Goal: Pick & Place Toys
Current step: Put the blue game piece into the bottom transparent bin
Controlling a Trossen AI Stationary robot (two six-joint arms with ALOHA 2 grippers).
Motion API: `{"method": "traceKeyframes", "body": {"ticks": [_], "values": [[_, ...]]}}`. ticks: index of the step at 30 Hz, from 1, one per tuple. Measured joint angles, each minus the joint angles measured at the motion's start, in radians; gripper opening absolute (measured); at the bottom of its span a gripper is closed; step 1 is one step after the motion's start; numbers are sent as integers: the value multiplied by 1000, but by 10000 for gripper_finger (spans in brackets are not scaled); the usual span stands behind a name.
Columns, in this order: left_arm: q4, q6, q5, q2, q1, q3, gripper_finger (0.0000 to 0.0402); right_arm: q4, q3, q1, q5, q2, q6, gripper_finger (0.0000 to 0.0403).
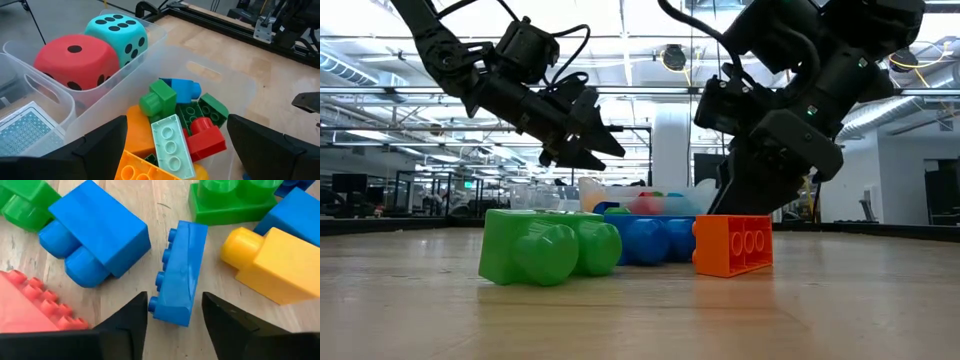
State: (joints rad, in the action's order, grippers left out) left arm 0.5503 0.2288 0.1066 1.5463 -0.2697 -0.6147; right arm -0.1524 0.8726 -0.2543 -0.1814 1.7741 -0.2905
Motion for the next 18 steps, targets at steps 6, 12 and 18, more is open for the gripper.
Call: {"method": "traceKeyframes", "body": {"ticks": [6,12,18], "values": [[1,60,-1,0,9,0,349,7,0,12,36,-4,39,83],[14,51,-32,0,31,0,349,139,0,33,106,-113,68,47],[146,-33,-205,0,106,0,349,262,-2,39,66,-295,106,47]]}}
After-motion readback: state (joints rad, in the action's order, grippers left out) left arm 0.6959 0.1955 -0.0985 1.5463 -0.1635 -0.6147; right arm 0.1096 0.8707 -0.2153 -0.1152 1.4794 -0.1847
